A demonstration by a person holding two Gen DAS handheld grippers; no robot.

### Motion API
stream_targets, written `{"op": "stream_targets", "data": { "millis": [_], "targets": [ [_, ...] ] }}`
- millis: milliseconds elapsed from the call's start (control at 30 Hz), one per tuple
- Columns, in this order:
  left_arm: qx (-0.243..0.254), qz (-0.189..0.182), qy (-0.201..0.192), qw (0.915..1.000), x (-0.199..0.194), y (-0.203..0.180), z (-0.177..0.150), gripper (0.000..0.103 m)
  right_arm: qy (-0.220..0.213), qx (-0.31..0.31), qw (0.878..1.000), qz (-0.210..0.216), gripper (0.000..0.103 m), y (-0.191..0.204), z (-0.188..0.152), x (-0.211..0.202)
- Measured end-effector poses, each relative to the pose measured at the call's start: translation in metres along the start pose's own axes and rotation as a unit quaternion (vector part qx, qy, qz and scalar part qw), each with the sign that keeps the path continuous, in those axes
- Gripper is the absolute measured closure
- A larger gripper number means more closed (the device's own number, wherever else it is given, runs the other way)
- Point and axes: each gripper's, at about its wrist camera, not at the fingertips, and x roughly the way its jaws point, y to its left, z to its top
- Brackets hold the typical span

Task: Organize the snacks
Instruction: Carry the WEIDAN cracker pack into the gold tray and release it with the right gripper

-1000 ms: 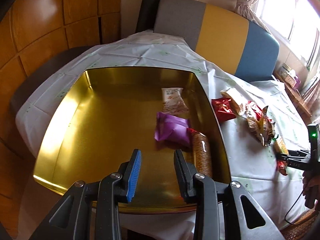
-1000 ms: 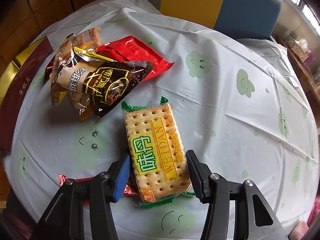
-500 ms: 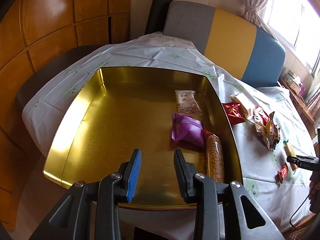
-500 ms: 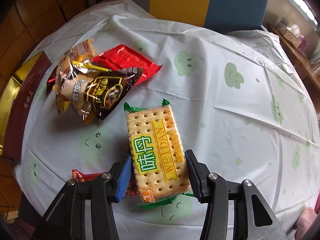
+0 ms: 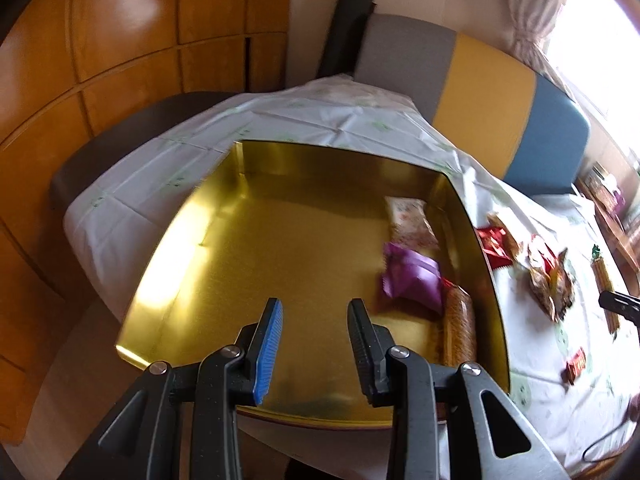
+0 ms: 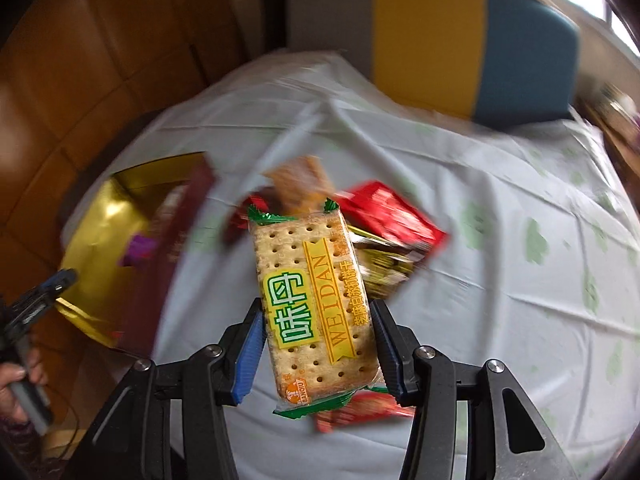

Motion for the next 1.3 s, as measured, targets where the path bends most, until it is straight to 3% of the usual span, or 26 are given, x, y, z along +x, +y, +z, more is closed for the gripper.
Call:
{"op": "stream_targets", "data": {
  "millis": [267, 500, 633, 867, 1100, 1300],
  "targets": [
    [-0.045, 0.033, -0.016, 0.9984, -0.004, 0.038, 0.008, 0.069, 0.016, -0.113, 0.988, 0.108, 0.052, 0.146, 0.021, 0.035],
    [-0.065, 0.041, -0.015, 0.9969, -0.004, 0.059, 0.007, 0.069, 0.071, -0.177, 0.974, 0.123, 0.052, 0.219, 0.016, 0.094],
    [-0.07, 0.04, -0.014, 0.9967, -0.002, 0.065, 0.005, 0.069, 0.109, -0.186, 0.97, 0.115, 0.051, 0.228, 0.008, 0.12],
    [-0.068, 0.035, -0.009, 0.997, 0.002, 0.065, 0.003, 0.069, 0.133, -0.196, 0.965, 0.114, 0.051, 0.234, 0.0, 0.14],
    [-0.059, 0.033, -0.011, 0.9977, 0.0, 0.059, 0.002, 0.069, 0.113, -0.184, 0.969, 0.118, 0.051, 0.225, 0.0, 0.135],
    [-0.04, 0.027, -0.015, 0.9987, -0.004, 0.048, 0.001, 0.069, 0.064, -0.171, 0.975, 0.123, 0.051, 0.211, -0.001, 0.103]
  ]
}}
